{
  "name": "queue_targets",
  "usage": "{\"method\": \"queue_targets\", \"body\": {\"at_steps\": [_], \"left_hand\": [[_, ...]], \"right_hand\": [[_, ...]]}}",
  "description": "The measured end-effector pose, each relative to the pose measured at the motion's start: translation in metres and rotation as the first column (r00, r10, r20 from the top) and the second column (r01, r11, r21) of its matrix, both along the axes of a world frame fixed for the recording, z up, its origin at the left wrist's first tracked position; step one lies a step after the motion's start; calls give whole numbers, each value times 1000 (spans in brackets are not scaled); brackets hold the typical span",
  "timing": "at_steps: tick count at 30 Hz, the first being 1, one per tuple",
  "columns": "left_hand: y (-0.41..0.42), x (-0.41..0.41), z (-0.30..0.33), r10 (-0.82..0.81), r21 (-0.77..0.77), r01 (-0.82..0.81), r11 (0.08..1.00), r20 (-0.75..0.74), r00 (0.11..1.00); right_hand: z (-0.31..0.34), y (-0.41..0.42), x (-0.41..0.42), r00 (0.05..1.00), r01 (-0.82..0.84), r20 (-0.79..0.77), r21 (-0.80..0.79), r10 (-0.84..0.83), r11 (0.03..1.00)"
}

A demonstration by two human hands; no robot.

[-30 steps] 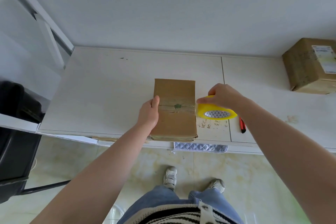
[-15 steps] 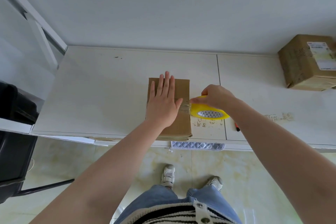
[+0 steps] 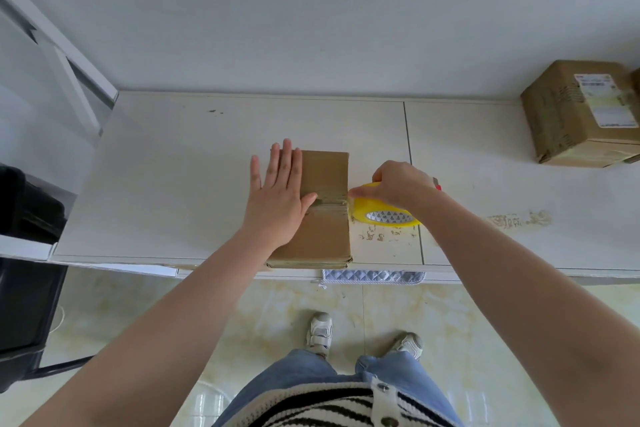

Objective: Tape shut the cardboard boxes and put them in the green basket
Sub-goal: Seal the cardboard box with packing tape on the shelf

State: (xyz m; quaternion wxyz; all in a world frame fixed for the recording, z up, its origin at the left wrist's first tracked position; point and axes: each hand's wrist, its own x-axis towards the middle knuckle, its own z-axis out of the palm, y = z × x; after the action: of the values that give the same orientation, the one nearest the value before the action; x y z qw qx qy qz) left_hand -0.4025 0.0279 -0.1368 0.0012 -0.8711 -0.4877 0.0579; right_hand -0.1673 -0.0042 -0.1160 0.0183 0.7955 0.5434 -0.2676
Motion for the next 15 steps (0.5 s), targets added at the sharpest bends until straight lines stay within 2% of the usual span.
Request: {"method": "queue_targets", "body": {"at_steps": [3, 7, 8, 12, 15], "left_hand": [[-3, 22, 2, -27, 23, 25, 999, 68, 997], [-14, 41, -7, -10, -56, 18, 998, 141, 990], [-15, 41, -9, -6, -50, 14, 999, 144, 990], [-14, 37, -14, -7, -30, 12, 999, 166, 986], [-14, 39, -14, -13, -23, 17, 1000, 167, 986]], "right_hand": [[-1, 1, 0, 1000, 0, -2, 3, 0, 1000], [0, 2, -1, 999, -32, 27, 5, 32, 999], [1, 1, 1, 999, -51, -4, 3, 51, 999], [5, -8, 24, 950, -51, -308, 6, 50, 999], [6, -7, 29, 975, -22, -221, 22, 26, 1000]]}}
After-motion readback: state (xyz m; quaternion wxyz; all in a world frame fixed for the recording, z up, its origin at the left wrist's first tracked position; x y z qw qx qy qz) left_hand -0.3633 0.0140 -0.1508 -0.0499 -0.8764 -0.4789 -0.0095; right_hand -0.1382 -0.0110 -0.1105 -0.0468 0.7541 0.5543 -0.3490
